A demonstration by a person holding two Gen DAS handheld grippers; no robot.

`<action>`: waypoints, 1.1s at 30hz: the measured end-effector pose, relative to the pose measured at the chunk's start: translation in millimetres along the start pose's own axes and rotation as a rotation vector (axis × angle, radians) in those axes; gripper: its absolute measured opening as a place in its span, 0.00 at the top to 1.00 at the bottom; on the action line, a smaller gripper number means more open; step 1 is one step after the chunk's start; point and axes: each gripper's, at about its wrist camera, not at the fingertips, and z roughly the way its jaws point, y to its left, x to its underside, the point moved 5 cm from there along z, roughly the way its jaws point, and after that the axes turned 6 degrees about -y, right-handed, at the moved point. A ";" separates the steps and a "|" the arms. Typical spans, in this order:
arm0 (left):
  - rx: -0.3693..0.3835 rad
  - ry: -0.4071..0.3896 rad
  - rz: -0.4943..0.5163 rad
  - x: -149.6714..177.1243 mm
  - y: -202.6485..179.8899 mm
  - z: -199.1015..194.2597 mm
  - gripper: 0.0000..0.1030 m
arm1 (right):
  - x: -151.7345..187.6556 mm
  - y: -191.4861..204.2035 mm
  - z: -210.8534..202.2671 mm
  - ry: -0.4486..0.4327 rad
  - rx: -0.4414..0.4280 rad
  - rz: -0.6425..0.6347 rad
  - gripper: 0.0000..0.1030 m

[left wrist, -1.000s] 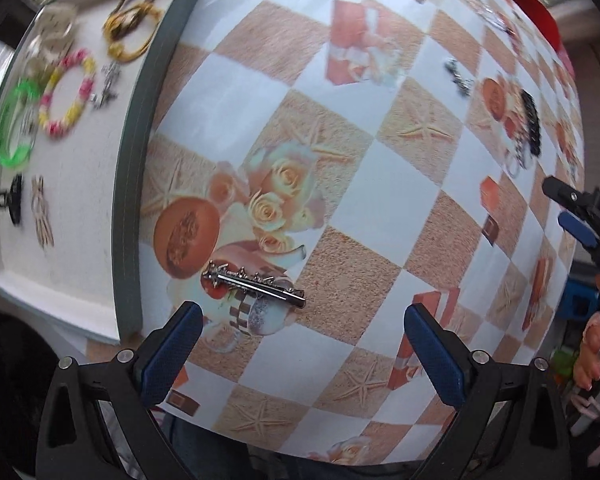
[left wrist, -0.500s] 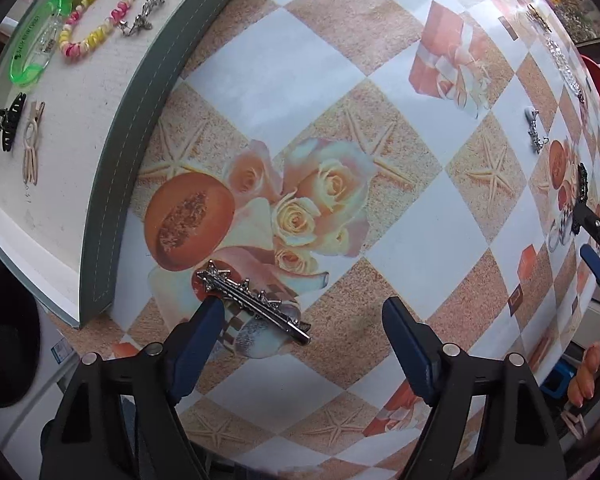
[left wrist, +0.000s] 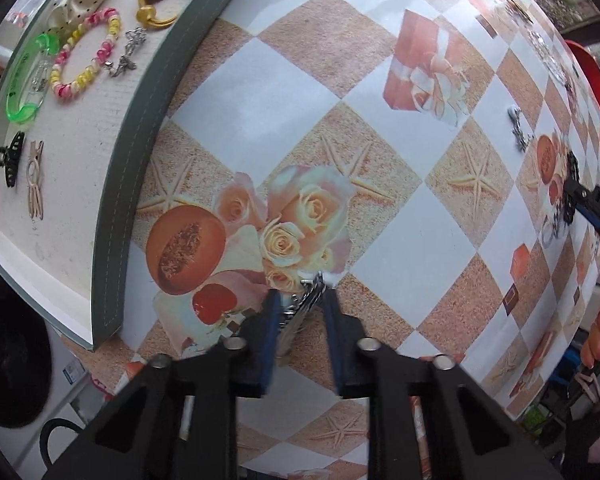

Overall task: Organize jewelry
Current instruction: 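Grasp the silver rhinestone barrette with the left tool while the right tool grasps the black beaded hair clip, then carry the silver barrette and black hair clip with both tools over the tray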

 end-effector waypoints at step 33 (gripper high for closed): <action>0.183 -0.083 0.568 -4.1 -54.3 -69.0 0.85 | 105.5 34.4 -111.4 0.057 -0.219 0.358 0.69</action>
